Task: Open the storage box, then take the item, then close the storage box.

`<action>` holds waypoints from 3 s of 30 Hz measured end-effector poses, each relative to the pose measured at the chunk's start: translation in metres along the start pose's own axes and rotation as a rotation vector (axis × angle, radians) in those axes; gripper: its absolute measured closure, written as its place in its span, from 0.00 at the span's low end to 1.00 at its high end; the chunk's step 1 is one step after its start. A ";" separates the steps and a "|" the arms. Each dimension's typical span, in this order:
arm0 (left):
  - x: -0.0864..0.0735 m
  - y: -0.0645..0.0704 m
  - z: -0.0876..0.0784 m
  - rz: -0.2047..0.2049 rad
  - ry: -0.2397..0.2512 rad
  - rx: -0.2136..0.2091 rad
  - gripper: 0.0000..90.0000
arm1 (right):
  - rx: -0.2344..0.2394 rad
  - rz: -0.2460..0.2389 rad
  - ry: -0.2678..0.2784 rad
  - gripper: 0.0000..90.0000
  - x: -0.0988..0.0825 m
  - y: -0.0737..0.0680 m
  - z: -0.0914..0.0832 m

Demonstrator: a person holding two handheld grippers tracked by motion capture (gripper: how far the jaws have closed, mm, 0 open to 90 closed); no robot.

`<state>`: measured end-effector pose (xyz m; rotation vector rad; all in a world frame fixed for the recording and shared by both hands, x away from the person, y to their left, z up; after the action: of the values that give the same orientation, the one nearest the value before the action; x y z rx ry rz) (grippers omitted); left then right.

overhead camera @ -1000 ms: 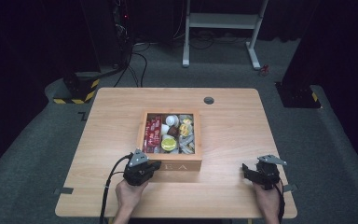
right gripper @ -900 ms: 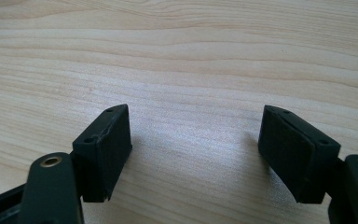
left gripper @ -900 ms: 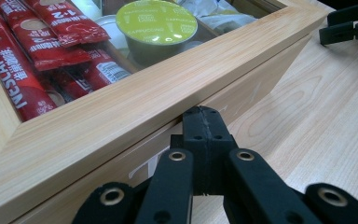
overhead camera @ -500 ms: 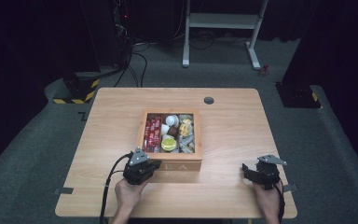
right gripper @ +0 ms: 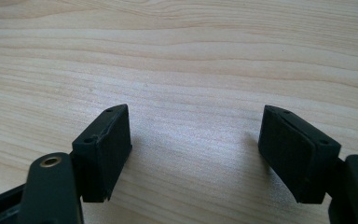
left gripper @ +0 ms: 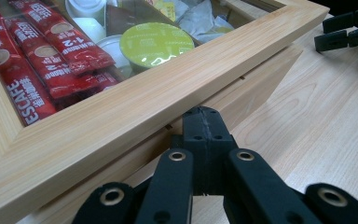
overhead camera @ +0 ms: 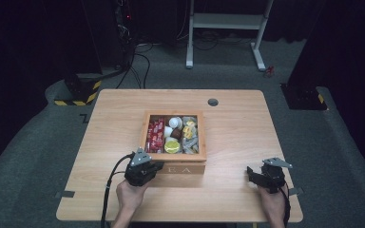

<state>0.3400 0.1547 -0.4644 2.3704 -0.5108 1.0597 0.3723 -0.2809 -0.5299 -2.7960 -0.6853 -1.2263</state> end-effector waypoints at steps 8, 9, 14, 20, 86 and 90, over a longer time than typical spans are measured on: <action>0.009 -0.001 -0.004 -0.009 0.018 -0.003 1.00 | 0.000 0.000 0.000 0.28 0.000 0.000 0.000; 0.010 -0.002 -0.004 -0.006 0.019 -0.003 1.00 | 0.000 0.000 0.000 0.28 0.000 0.000 0.000; 0.014 -0.003 -0.006 -0.007 0.024 0.005 1.00 | 0.001 0.000 0.000 0.28 0.000 0.000 0.000; 0.017 -0.008 -0.010 -0.030 0.035 0.011 1.00 | 0.001 0.000 0.000 0.28 0.000 0.000 0.000; 0.080 -0.027 -0.033 -0.096 0.076 -0.026 1.00 | 0.345 -0.108 0.252 0.44 0.061 -0.051 -0.017; 0.084 -0.028 -0.034 -0.089 0.078 -0.025 1.00 | 0.362 -0.129 0.271 0.44 0.068 -0.059 -0.017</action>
<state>0.3871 0.1850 -0.3886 2.2975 -0.3843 1.0937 0.3774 -0.2047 -0.4795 -2.2756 -0.9647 -1.3129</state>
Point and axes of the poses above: each handheld gripper's, and its own axes: z roughly forward along the jaws, x roughly out of its top, y roughly to its right, the point moved 1 cm from there along z, roughly forward along the jaws, and after that the axes turned 12 degrees about -z, right-handed, at the moved point
